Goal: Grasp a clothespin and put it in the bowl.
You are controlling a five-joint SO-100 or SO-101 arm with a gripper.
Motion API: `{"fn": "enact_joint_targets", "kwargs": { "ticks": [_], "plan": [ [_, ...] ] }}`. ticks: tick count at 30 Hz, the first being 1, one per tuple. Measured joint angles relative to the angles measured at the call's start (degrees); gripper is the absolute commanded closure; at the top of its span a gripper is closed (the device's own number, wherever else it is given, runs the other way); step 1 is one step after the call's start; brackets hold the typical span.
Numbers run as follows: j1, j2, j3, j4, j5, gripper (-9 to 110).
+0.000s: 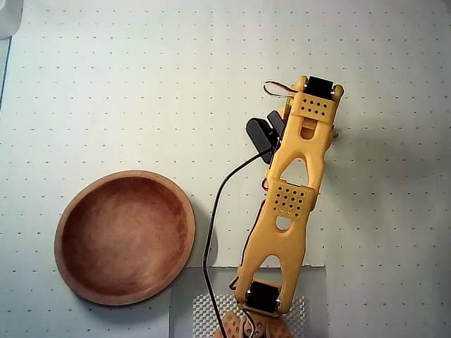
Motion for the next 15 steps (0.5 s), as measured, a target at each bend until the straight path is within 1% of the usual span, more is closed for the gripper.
{"fn": "enact_joint_targets", "kwargs": {
  "ticks": [4, 15],
  "plan": [
    [0.00, 0.00, 0.00, 0.00, -0.88, 62],
    [-0.09, 0.00, -0.97, 0.00, -1.76, 87]
  ]
}}
